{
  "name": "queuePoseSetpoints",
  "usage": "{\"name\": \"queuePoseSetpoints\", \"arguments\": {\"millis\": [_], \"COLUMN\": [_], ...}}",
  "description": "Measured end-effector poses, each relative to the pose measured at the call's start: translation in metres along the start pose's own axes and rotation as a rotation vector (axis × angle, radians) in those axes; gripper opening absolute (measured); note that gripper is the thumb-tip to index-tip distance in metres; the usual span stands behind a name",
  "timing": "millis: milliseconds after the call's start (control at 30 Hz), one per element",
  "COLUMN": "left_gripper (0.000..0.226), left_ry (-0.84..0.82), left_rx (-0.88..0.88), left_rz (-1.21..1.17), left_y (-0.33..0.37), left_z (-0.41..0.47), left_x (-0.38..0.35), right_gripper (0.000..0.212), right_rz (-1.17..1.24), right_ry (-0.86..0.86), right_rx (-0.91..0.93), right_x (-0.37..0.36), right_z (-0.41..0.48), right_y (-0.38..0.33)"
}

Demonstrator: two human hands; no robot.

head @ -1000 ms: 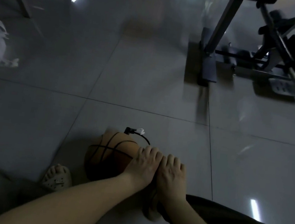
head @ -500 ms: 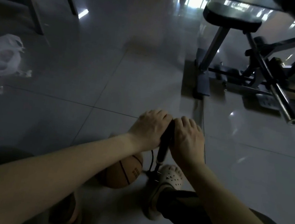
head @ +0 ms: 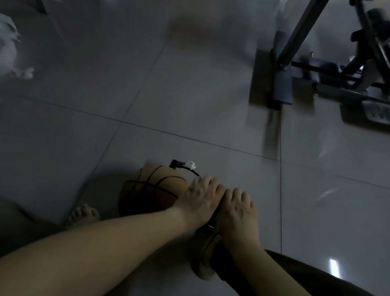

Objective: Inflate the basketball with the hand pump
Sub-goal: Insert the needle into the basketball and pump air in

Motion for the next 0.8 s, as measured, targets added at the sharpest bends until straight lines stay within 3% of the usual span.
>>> {"name": "queuePoseSetpoints", "arguments": {"millis": [100,267,367,467,567,633,700,800], "left_gripper": [0.012,0.025,0.039,0.045,0.041,0.051,0.076,0.120], "left_ry": [-0.087,-0.202,-0.212,-0.107,-0.134,-0.230,-0.315,-0.320], "left_rx": [0.019,0.009,0.031,0.218,0.450,0.616,0.741,0.960], "left_rz": [-0.049,-0.129,-0.250,-0.341,-0.367,-0.391,-0.453,-0.698], "left_y": [0.002,0.000,-0.011,-0.050,-0.100,-0.126,-0.141,-0.146], "left_z": [-0.002,0.001,-0.008,-0.043,-0.098,-0.136,-0.163,-0.186], "left_x": [-0.022,-0.010,0.017,0.038,0.031,0.016,-0.005,-0.041], "right_gripper": [0.023,0.043,0.038,0.030,0.025,0.018,0.014,0.036], "right_rz": [-0.031,-0.047,-0.051,-0.084,0.032,0.159,0.235,0.314], "right_ry": [-0.165,-0.297,-0.323,-0.203,-0.040,-0.133,-0.301,-0.567], "right_rx": [-0.008,0.024,-0.037,-0.036,0.041,0.058,0.029,-0.104], "right_x": [-0.023,-0.010,0.013,0.042,0.064,0.053,0.022,-0.041], "right_z": [0.000,0.003,0.005,0.005,-0.001,-0.008,-0.010,-0.001], "right_y": [0.005,0.004,0.003,-0.008,-0.044,-0.076,-0.104,-0.122]}}
Point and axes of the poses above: each hand's wrist, its own z-axis towards the middle knuckle, its own x-axis out of the back of the hand, y = z × x, the point moved 6 cm from there along z, towards the middle knuckle, and after that the axes turned 14 degrees about -x, right-handed, at the moved point
